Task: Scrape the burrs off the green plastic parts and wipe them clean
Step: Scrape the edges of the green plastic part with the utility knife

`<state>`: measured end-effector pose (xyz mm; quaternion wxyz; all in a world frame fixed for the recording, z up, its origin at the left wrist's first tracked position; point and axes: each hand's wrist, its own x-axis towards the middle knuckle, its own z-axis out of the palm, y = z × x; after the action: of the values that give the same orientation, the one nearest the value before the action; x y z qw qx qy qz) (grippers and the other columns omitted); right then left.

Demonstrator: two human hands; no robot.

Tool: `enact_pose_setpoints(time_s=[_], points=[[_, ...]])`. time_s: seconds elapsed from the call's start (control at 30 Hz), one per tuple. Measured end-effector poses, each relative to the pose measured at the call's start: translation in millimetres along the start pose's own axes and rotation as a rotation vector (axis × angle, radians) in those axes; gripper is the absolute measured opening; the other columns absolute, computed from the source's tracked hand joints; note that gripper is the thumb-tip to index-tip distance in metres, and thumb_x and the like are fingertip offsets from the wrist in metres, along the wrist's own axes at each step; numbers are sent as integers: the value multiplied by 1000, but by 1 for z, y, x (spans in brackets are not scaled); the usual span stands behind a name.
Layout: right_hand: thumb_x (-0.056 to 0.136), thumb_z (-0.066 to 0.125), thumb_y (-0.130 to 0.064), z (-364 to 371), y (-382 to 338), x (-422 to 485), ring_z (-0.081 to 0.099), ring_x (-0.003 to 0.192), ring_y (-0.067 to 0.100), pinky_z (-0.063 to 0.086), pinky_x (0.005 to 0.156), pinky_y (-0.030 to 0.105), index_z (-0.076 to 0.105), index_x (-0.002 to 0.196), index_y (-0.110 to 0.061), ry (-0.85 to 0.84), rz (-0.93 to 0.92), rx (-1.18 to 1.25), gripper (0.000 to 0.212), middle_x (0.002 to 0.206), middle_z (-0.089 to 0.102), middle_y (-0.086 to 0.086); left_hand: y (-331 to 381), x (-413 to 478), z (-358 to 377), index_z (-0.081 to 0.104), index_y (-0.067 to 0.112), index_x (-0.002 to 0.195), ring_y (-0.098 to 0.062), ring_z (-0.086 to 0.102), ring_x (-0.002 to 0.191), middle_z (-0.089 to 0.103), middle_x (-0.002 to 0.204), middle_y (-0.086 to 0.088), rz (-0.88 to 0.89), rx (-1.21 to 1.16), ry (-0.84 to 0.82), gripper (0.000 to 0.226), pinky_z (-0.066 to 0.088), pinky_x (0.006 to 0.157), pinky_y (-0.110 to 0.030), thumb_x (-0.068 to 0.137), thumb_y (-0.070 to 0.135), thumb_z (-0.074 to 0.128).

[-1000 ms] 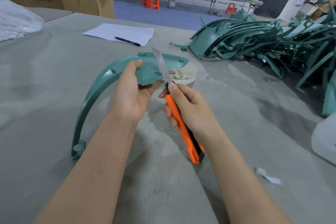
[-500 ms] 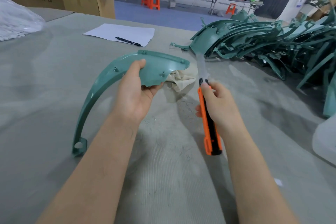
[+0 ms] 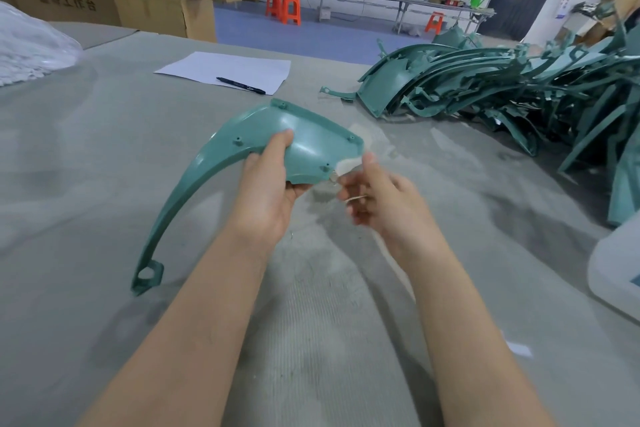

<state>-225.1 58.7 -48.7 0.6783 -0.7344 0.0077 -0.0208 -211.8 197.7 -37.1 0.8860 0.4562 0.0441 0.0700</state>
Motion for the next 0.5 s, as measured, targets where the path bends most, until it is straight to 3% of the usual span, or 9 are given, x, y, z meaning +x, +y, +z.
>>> enact_pose_setpoints(time_s=[0.03,0.1,0.3,0.5], points=[[99,48,-41,7,-2,-4,55,57,12,45,54,21,66,83,-11,-113,49,133,39,68,66,0,-2,0,0,62,13,90,-10,67,64,70,70,3,12,57,-5,14,53,57,-24,96,19,51],[100,50,-33,16,0,-7,52,54,11,44,52,21,63,83,-9,-183,66,229,32,64,62,1,-6,0,2,62,10,92,-12,65,64,68,72,0,26,142,-3,16,51,58,-24,96,20,50],[102,46,-17,21,4,-5,46,46,7,41,48,19,57,72,-11,-64,52,247,32,53,57,-3,-10,1,3,61,10,102,-19,63,80,65,90,-7,29,243,16,17,50,69,-30,95,22,51],[102,39,-9,-3,7,7,44,44,6,39,42,15,57,76,-11,245,100,190,32,61,54,0,-6,-2,3,63,20,91,-2,67,65,71,73,10,31,197,-5,10,53,56,-21,94,21,54]])
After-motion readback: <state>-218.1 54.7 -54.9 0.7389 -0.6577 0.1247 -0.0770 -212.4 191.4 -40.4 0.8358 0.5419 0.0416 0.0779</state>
